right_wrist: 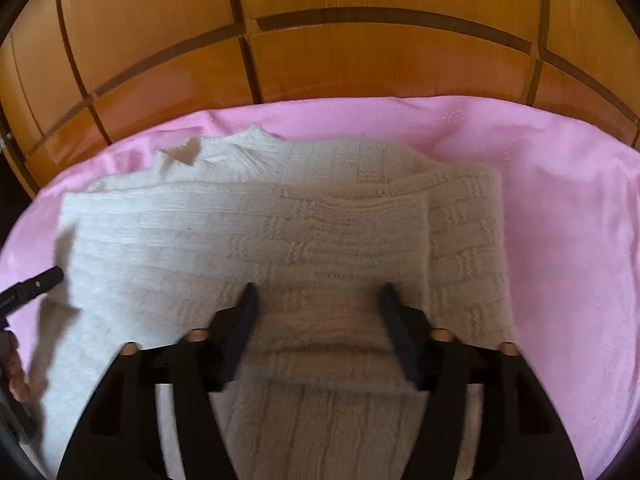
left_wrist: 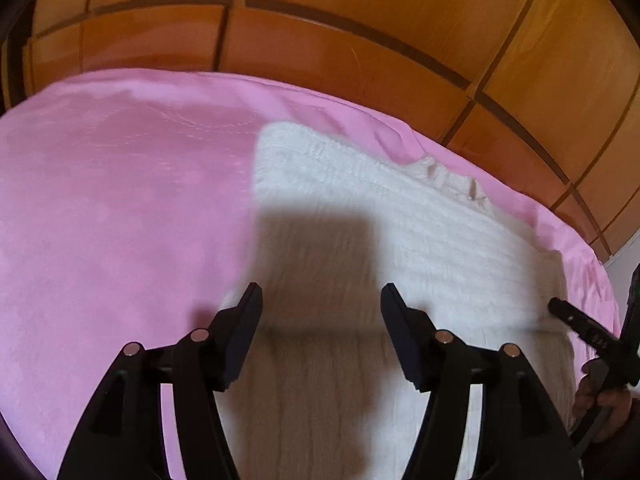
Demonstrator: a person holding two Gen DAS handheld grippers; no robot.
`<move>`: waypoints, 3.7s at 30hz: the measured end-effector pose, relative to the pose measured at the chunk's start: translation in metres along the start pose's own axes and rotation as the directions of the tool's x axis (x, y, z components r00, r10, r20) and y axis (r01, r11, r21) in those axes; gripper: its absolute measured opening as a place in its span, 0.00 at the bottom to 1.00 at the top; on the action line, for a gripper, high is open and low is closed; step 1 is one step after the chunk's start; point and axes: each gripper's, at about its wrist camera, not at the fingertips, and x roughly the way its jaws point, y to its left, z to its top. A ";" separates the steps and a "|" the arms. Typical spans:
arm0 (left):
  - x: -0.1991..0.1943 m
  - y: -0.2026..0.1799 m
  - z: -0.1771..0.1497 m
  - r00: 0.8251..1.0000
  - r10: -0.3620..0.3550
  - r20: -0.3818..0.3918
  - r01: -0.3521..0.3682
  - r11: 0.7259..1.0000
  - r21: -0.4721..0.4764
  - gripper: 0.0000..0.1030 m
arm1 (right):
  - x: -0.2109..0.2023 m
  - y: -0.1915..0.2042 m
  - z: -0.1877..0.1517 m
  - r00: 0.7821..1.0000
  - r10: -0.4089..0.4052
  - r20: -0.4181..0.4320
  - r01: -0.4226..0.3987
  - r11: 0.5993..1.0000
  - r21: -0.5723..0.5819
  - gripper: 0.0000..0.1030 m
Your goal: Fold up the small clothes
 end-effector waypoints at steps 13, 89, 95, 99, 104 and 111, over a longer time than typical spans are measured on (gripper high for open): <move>-0.081 0.048 -0.114 0.988 -0.105 -0.111 0.102 0.994 -0.035 0.45 | -0.090 -0.082 -0.127 0.983 0.079 -0.165 -0.053 0.986 0.160 0.74; -0.168 0.079 -0.155 0.989 -0.107 -0.102 0.095 0.989 -0.117 0.44 | -0.188 -0.094 -0.191 0.977 0.175 -0.122 -0.149 0.969 0.198 0.13; -0.159 0.016 -0.114 0.973 -0.226 -0.043 0.229 0.969 0.092 0.44 | -0.196 -0.076 -0.151 0.996 0.089 -0.010 -0.088 0.994 0.072 0.41; -0.103 -0.037 -0.105 0.957 -0.250 -0.150 0.279 0.932 0.230 0.52 | -0.165 -0.029 -0.132 0.989 0.149 -0.024 -0.150 0.987 -0.054 0.41; -0.042 -0.063 -0.100 0.940 -0.224 -0.257 0.292 0.918 0.270 0.49 | -0.105 0.010 -0.123 0.987 0.109 -0.115 -0.123 0.985 -0.124 0.41; -0.059 -0.068 -0.108 0.970 -0.193 -0.146 0.233 0.910 0.343 0.03 | -0.096 0.022 -0.125 0.991 0.078 -0.111 -0.096 0.980 -0.174 0.04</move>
